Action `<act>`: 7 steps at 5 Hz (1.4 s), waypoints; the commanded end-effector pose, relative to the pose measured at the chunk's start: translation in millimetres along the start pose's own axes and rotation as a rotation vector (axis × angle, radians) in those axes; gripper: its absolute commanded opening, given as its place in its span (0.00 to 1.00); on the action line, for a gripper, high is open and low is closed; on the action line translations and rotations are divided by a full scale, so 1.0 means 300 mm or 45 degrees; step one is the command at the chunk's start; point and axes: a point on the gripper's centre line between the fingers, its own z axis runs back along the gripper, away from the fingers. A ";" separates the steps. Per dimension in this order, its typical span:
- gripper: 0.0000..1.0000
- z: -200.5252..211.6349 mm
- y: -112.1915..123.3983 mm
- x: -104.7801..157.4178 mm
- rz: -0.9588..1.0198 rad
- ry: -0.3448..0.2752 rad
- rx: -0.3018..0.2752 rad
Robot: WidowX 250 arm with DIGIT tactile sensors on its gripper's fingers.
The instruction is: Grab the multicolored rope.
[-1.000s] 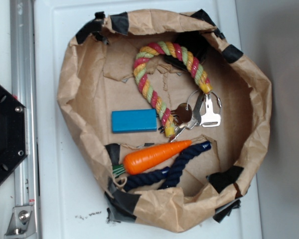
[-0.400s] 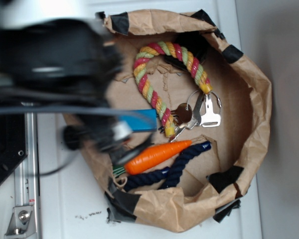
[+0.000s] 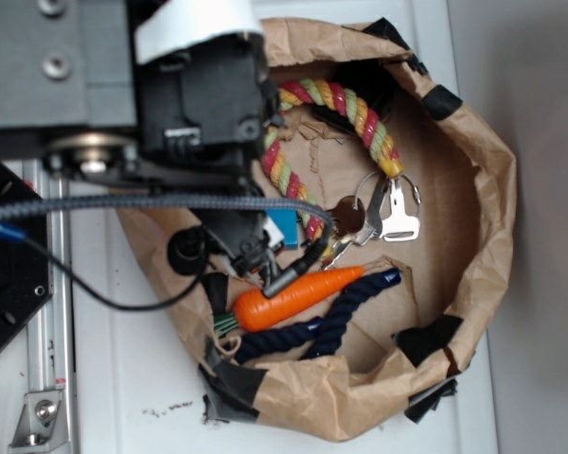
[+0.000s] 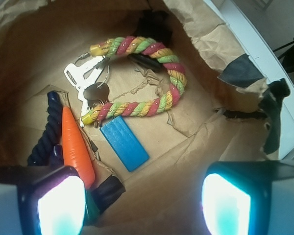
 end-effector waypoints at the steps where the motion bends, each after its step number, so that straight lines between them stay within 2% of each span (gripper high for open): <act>1: 1.00 -0.147 0.031 0.081 0.170 -0.139 0.051; 2: 1.00 -0.313 0.029 0.180 0.335 -0.265 -0.037; 3: 1.00 -0.390 0.007 0.201 0.451 -0.238 -0.059; 4: 1.00 -0.380 0.062 0.187 0.520 -0.260 -0.026; 5: 1.00 -0.377 0.102 0.197 0.546 -0.275 -0.036; 6: 1.00 -0.412 0.128 0.233 0.587 -0.251 0.001; 7: 1.00 -0.455 0.120 0.261 0.582 -0.221 0.052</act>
